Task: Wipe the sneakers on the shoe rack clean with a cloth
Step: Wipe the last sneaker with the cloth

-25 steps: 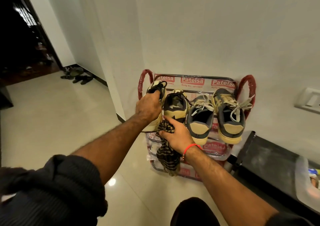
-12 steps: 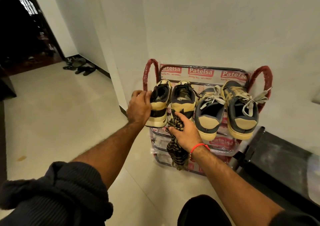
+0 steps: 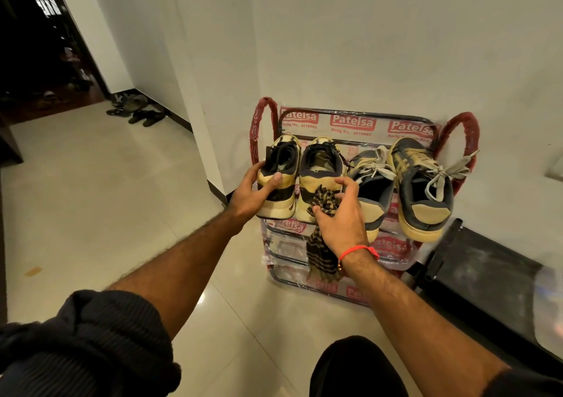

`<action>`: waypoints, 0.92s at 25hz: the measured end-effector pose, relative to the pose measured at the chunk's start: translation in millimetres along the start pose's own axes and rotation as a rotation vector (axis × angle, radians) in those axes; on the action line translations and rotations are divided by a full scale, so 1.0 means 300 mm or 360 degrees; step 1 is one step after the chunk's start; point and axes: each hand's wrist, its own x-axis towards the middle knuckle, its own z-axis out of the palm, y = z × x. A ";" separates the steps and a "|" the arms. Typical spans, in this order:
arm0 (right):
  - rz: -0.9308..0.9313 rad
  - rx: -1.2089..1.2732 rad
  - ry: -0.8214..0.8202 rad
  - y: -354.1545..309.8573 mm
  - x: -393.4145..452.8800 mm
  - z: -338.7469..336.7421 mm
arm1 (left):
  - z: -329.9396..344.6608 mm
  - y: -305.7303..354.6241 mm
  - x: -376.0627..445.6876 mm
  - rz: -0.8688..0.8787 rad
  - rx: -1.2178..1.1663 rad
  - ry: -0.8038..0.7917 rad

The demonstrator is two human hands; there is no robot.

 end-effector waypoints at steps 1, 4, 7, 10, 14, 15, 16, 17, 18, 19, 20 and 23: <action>0.0021 -0.0052 -0.0004 0.002 0.010 -0.001 | 0.009 -0.011 0.003 -0.0006 -0.0026 -0.0031; -0.0008 -0.0220 -0.0093 0.004 0.028 0.007 | 0.045 -0.002 0.023 0.0130 0.0078 0.0092; -0.0101 -0.0314 -0.0157 -0.003 0.057 0.025 | 0.059 0.019 0.047 0.0246 0.0109 0.0260; -0.0144 -0.0389 -0.0207 -0.009 0.095 0.039 | 0.062 0.036 0.073 0.0233 0.0150 0.0203; -0.0123 -0.0437 -0.0306 0.007 0.111 0.032 | 0.082 0.060 0.113 0.0149 0.0193 0.0239; -0.0131 -0.0440 -0.0324 0.014 0.107 0.028 | 0.085 0.059 0.116 0.0133 0.0207 0.0252; -0.0144 -0.0437 -0.0332 0.019 0.101 0.024 | 0.087 0.055 0.113 0.0110 0.0225 0.0254; -0.0155 -0.0425 -0.0332 0.024 0.094 0.021 | 0.086 0.045 0.112 0.0090 0.0234 0.0255; -0.0162 -0.0401 -0.0327 0.028 0.087 0.018 | 0.083 0.036 0.106 0.0065 0.0240 0.0249; -0.0159 -0.0365 -0.0326 0.031 0.079 0.013 | 0.083 0.025 0.098 0.0043 0.0234 0.0247; -0.0144 -0.0317 -0.0327 0.034 0.071 0.006 | 0.084 0.017 0.087 0.0022 0.0216 0.0259; -0.0054 -0.0103 -0.0299 0.036 0.047 -0.036 | 0.115 0.018 0.045 0.0022 0.0241 0.0471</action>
